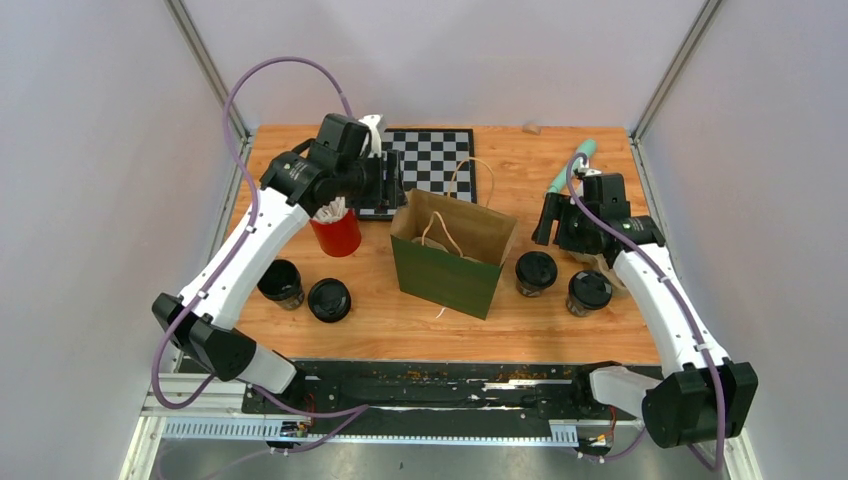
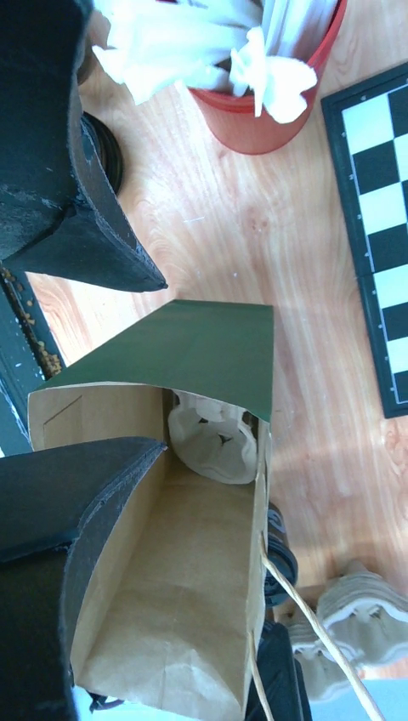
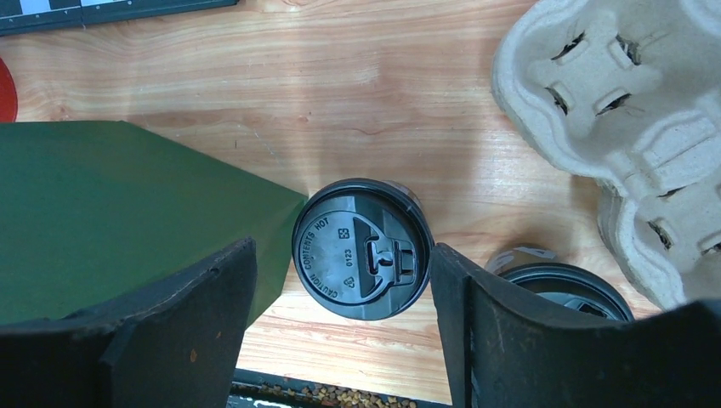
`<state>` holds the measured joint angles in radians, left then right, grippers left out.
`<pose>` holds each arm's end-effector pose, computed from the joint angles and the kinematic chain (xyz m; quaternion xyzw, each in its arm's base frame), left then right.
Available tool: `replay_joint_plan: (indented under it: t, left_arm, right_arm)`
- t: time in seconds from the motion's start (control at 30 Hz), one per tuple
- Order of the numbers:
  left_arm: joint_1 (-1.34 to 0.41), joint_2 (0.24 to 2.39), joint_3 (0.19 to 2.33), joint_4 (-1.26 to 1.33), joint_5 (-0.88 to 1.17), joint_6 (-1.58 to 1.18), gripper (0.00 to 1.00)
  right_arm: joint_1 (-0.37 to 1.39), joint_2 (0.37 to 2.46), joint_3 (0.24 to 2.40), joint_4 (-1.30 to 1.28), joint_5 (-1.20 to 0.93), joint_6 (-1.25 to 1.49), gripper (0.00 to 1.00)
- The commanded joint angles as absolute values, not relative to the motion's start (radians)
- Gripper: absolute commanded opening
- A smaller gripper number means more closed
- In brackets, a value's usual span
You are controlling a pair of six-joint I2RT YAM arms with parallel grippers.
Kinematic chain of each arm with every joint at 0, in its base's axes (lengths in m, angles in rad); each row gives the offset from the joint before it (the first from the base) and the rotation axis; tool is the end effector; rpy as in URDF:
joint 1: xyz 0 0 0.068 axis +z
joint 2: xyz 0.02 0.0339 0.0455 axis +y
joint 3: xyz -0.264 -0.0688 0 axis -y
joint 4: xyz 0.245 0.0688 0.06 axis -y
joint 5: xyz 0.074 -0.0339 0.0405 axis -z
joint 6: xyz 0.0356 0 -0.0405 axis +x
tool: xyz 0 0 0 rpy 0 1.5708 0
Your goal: Pack the takeout coffee
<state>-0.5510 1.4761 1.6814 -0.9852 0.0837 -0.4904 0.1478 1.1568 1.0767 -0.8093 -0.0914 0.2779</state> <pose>0.2545 -0.1599 0.4080 0.0440 0.9211 -0.2250 0.3147 0.2288 0.0373 0.3104 0.0460 0.9405 0.1126 0.3172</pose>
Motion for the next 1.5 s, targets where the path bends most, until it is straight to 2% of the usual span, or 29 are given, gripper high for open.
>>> replay_joint_plan:
  t: [0.0,0.2,0.43,0.63,1.03,1.47]
  left_arm:
    - [-0.522,1.482,1.779,-1.027,0.078,-0.448,0.71]
    - [-0.520,1.420,1.679,-0.979,0.056,-0.468,0.71]
    - [-0.520,1.351,1.639,-1.037,0.081,-0.523,0.72]
    - [-0.520,1.324,1.560,-0.987,0.127,-0.495,0.73]
    - [-0.520,1.384,1.644,-1.015,0.149,-0.470,0.74]
    - [-0.520,1.408,1.678,-1.025,0.161,-0.466,0.74]
  right_arm:
    - [0.148,1.188,1.124,-0.790,-0.115,0.246,0.74]
    - [0.148,1.242,1.127,-0.791,-0.091,0.179,0.74]
    - [0.173,1.180,1.100,-0.776,-0.098,0.160,0.73]
    - [0.186,1.102,1.011,-0.738,-0.069,0.043,0.79]
    - [0.203,1.091,0.935,-0.648,-0.209,-0.127,0.88]
    - [0.216,1.044,0.806,-0.510,-0.235,-0.230,0.90]
